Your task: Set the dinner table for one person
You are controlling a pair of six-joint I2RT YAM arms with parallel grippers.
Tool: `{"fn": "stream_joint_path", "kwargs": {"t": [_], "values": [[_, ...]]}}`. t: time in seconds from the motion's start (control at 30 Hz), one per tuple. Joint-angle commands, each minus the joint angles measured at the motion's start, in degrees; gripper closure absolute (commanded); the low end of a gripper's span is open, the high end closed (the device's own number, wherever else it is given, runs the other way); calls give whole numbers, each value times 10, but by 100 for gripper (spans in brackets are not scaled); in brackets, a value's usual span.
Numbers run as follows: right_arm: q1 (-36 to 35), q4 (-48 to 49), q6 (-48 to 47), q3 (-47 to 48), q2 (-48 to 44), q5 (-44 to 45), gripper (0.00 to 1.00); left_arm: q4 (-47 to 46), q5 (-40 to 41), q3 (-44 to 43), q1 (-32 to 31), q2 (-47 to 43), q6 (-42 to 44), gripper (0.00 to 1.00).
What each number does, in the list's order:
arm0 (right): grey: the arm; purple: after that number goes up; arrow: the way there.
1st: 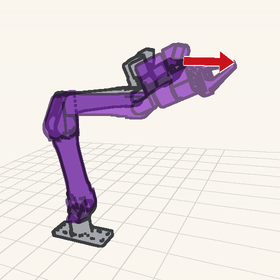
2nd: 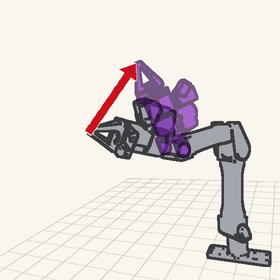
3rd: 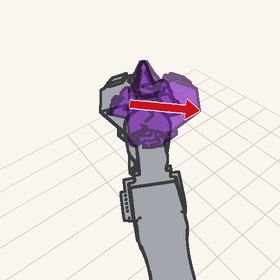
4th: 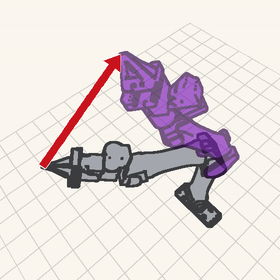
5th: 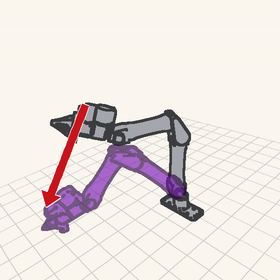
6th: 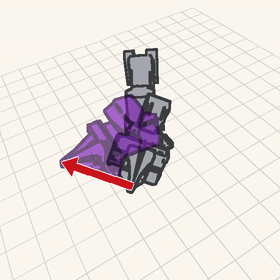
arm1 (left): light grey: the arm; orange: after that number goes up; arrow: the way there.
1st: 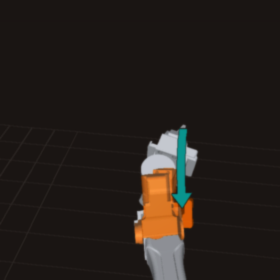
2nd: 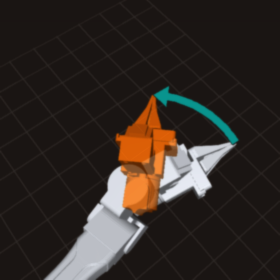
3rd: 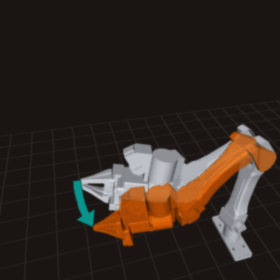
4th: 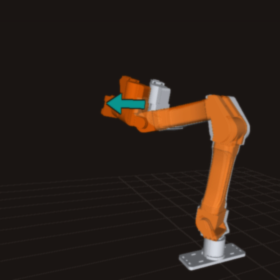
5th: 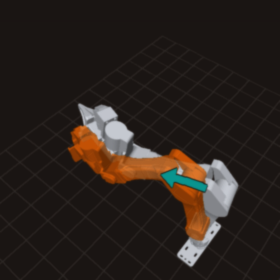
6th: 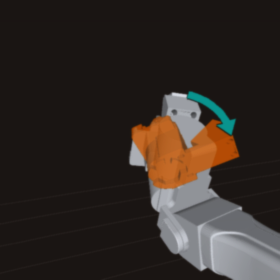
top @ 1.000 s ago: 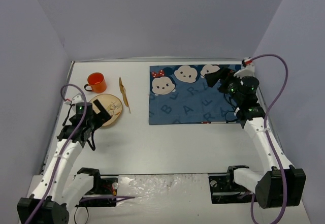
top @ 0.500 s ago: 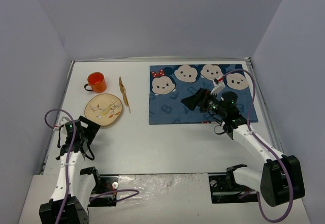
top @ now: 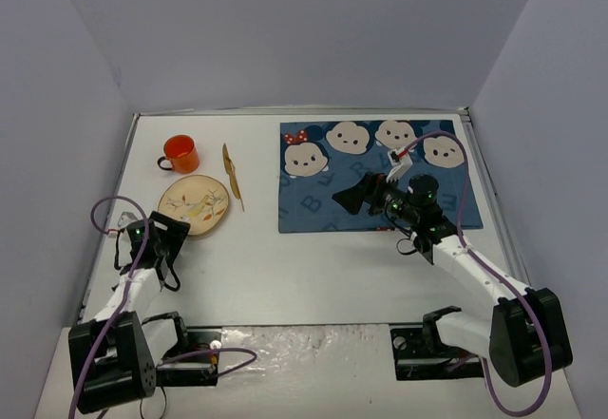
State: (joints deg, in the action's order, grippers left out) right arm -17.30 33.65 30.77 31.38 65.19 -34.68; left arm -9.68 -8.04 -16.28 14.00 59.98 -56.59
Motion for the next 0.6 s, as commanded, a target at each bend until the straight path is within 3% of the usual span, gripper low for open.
{"fn": "stream_joint_path", "kwargs": {"t": [0.0, 0.27, 0.57], "values": [[-3, 51, -21, 7, -9, -3, 0, -74, 1, -8, 5, 50, -11, 36], [-4, 44, -32, 6, -16, 9, 0, -136, 7, 3, 4, 129, -24, 53], [-5, 35, -40, 7, -18, 22, 0, -117, 17, 21, 4, 91, -34, 95]]}}
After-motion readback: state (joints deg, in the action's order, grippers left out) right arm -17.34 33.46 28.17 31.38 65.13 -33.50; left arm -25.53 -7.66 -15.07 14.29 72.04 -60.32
